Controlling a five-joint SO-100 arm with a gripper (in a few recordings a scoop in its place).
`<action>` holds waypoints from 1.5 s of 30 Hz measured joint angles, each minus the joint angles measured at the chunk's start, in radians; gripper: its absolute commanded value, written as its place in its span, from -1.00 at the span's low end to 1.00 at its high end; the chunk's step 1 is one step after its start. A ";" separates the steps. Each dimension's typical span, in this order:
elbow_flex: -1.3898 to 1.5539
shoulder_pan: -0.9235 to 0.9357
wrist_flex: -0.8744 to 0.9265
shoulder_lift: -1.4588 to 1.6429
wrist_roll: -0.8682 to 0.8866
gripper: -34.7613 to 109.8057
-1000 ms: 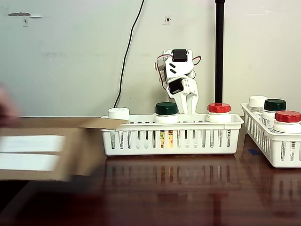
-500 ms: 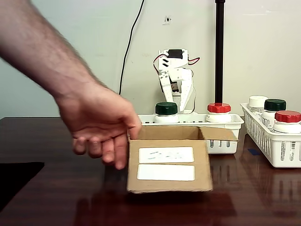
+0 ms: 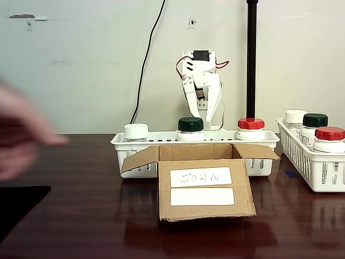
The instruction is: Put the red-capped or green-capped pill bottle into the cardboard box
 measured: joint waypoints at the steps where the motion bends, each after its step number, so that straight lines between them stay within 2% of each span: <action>1: -0.025 -0.009 0.012 -0.008 -0.002 0.04; 4: -0.121 -0.057 0.023 -0.064 -0.017 0.26; 7: -0.227 -0.115 0.003 -0.183 -0.071 0.37; 11: -0.319 -0.193 -0.071 -0.367 -0.130 0.36; 20: -0.462 -0.391 -0.408 -0.807 -0.265 0.35; 26: -0.551 -0.451 -0.577 -1.101 -0.296 0.35; 32: -0.565 -0.446 -0.646 -1.236 -0.267 0.35; 45: -0.543 -0.364 -0.650 -1.244 -0.209 0.35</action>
